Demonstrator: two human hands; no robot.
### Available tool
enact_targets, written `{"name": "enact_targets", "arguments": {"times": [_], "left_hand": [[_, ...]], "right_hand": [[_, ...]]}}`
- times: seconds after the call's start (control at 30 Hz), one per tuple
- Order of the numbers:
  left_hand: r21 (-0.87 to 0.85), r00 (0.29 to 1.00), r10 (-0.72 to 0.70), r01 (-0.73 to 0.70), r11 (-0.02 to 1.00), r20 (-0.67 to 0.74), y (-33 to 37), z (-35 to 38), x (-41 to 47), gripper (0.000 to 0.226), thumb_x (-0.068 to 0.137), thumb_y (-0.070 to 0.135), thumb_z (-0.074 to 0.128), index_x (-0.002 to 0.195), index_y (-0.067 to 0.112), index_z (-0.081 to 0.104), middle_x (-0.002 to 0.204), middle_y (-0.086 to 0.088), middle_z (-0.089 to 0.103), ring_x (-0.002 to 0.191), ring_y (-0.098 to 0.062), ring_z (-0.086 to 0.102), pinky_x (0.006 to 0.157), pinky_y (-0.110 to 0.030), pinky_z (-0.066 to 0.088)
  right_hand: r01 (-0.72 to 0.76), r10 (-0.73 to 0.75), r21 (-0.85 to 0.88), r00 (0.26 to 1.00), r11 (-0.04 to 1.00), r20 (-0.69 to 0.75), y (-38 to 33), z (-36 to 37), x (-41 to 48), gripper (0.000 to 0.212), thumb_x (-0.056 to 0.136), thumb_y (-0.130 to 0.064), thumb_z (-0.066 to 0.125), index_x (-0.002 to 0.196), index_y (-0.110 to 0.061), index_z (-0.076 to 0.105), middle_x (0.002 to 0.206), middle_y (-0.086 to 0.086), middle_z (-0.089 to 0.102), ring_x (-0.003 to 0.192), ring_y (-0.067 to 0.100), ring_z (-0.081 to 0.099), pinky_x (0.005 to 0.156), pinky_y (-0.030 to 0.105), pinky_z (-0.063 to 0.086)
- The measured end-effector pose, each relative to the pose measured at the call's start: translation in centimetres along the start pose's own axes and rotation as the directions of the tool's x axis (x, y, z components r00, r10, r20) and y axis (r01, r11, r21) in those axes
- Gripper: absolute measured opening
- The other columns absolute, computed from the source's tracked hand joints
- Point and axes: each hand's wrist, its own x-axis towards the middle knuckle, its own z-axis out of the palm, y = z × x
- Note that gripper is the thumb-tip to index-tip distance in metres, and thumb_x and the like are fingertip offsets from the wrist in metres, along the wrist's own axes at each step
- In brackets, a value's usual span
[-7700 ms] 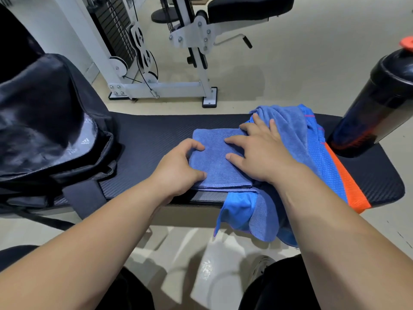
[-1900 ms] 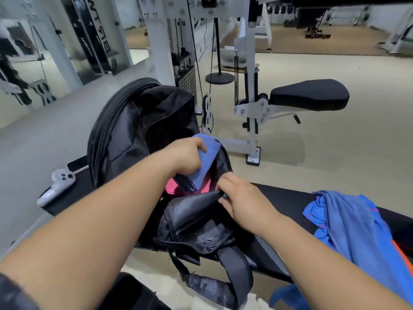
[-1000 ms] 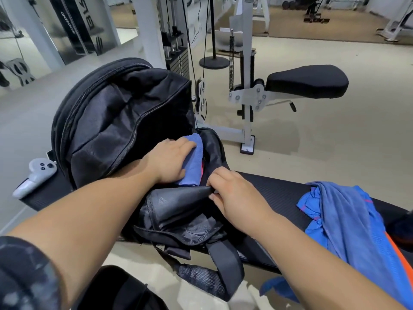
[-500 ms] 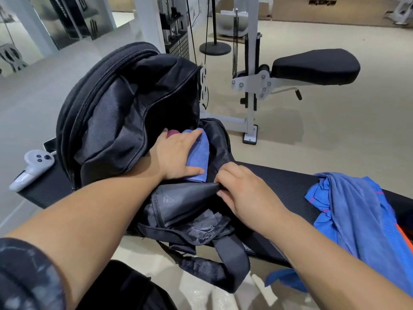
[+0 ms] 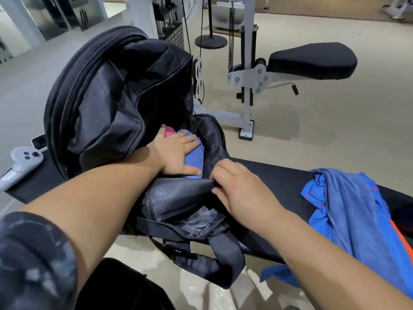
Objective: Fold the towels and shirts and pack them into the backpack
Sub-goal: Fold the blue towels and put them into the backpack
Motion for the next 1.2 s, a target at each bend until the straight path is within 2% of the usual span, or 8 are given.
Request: {"name": "enact_targets", "arguments": {"times": [0.2, 0.3, 0.4, 0.47, 0.67, 0.8, 1.03, 1.2], "left_hand": [[-0.083, 1.0, -0.024, 0.025, 0.996, 0.005, 0.6, -1.5, -1.5, 0.096, 0.087, 0.082, 0.034, 0.161, 0.031, 0.001, 0.168, 0.011, -0.004, 0.155, -0.013, -0.002, 0.116, -0.07, 0.003], [-0.363, 0.983, -0.144, 0.094, 0.927, -0.113, 0.9, -3.3, -3.6, 0.075, 0.094, 0.059, 0.053, 0.157, 0.028, 0.028, 0.166, 0.005, 0.022, 0.151, -0.017, 0.023, 0.12, -0.059, 0.017], [-0.638, 0.898, -0.339, 0.089, 0.765, -0.282, 1.6, -5.3, -6.5, 0.045, 0.097, 0.036, 0.058, 0.14, 0.025, 0.056, 0.136, 0.0, 0.062, 0.123, -0.02, 0.057, 0.106, -0.036, 0.042], [-0.692, 0.877, -0.349, 0.027, 0.721, -0.33, 3.4, -7.0, -9.1, 0.042, 0.095, 0.04, 0.059, 0.136, 0.032, 0.057, 0.128, 0.007, 0.064, 0.114, -0.015, 0.06, 0.101, -0.034, 0.046], [-0.145, 0.94, -0.014, -0.038, 0.989, -0.341, 8.1, -6.9, -13.1, 0.055, 0.083, 0.04, 0.063, 0.136, 0.037, 0.047, 0.115, 0.002, 0.056, 0.1, -0.026, 0.058, 0.079, -0.043, 0.052], [-0.101, 0.926, -0.066, 0.03, 0.994, -0.372, 6.8, -4.9, -13.3, 0.059, 0.08, 0.022, 0.066, 0.136, 0.031, 0.052, 0.092, 0.0, 0.051, 0.082, -0.027, 0.056, 0.061, -0.039, 0.043], [-0.072, 0.913, -0.228, 0.216, 0.974, -0.339, 2.2, -4.6, -14.5, 0.067, 0.085, 0.02, 0.063, 0.147, 0.033, 0.042, 0.1, -0.002, 0.05, 0.09, -0.03, 0.057, 0.064, -0.037, 0.041], [-0.032, 0.886, -0.351, 0.359, 0.933, -0.303, -0.3, -4.2, -15.1, 0.051, 0.087, 0.016, 0.053, 0.137, 0.028, 0.052, 0.104, -0.007, 0.056, 0.089, -0.034, 0.061, 0.065, -0.038, 0.045]], "right_hand": [[-0.04, 0.04, 0.088, 0.999, 0.995, -0.003, -0.5, 0.2, -0.9, 0.028, 0.093, -0.024, 0.065, 0.117, -0.017, 0.054, 0.128, -0.004, 0.048, 0.103, 0.022, 0.053, 0.084, 0.033, 0.049], [-0.104, 0.094, 0.219, 0.994, 0.97, 0.052, -0.7, 0.1, -1.3, 0.067, 0.09, -0.039, 0.07, 0.147, -0.029, 0.036, 0.161, -0.017, 0.018, 0.134, 0.017, 0.043, 0.103, 0.036, 0.045], [-0.224, 0.214, 0.35, 0.974, 0.91, 0.069, -0.8, 0.6, -0.9, 0.111, 0.078, -0.05, 0.079, 0.159, -0.034, 0.005, 0.164, -0.022, -0.007, 0.151, 0.013, 0.021, 0.115, 0.035, 0.035], [-0.361, 0.342, 0.42, 0.932, 0.833, 0.121, -0.7, 1.3, -0.1, 0.131, 0.068, -0.06, 0.083, 0.159, -0.034, -0.008, 0.165, -0.018, -0.012, 0.154, 0.015, 0.009, 0.12, 0.039, 0.028], [-0.536, 0.439, 0.425, 0.843, 0.729, 0.311, 0.4, 3.8, 3.1, 0.157, 0.032, -0.073, 0.077, 0.144, -0.052, -0.031, 0.168, 0.004, 0.007, 0.153, 0.029, 0.015, 0.119, 0.055, 0.027], [-0.49, 0.395, 0.493, 0.872, 0.72, 0.289, 0.1, 5.3, 5.0, 0.159, 0.038, -0.069, 0.087, 0.141, -0.055, -0.033, 0.167, -0.001, 0.015, 0.15, 0.029, 0.026, 0.116, 0.051, 0.035], [-0.425, 0.336, 0.537, 0.905, 0.729, 0.26, -3.0, 7.6, 10.5, 0.157, 0.036, -0.075, 0.084, 0.134, -0.061, -0.038, 0.168, 0.003, 0.009, 0.153, 0.029, 0.019, 0.116, 0.053, 0.034], [-0.375, 0.325, 0.385, 0.926, 0.844, 0.19, -5.5, 9.9, 13.3, 0.129, 0.073, -0.066, 0.076, 0.151, -0.044, -0.024, 0.159, 0.004, 0.035, 0.137, 0.031, 0.045, 0.098, 0.049, 0.051]]}}
